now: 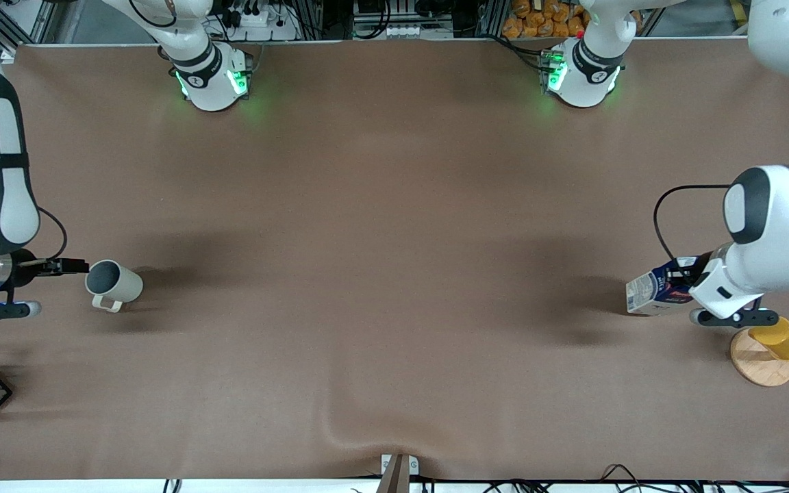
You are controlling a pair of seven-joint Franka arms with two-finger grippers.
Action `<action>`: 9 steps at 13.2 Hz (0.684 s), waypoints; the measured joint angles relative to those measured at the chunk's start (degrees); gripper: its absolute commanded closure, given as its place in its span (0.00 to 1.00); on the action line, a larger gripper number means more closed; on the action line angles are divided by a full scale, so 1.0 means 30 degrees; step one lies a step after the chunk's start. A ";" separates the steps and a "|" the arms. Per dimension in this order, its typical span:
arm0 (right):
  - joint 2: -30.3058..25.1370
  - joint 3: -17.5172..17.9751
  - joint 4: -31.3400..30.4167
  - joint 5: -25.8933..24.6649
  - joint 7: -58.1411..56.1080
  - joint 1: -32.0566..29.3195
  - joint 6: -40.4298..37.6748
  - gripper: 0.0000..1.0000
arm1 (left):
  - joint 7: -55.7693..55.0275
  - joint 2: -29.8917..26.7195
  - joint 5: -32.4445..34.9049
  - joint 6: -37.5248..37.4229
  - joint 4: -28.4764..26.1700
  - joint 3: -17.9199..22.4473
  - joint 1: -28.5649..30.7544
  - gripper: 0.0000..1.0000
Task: Place milk next to cup
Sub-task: 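Reach the left gripper to the milk carton while the right gripper reaches the mug, then grasp the milk carton with the left gripper while the right gripper grasps the mug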
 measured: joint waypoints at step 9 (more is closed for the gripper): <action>0.1579 -0.0004 -0.1966 0.1689 -0.0511 -0.0652 0.3672 0.51 | -0.0001 -0.3008 -0.0149 -0.3329 -0.0022 -0.0041 -0.0036 0.62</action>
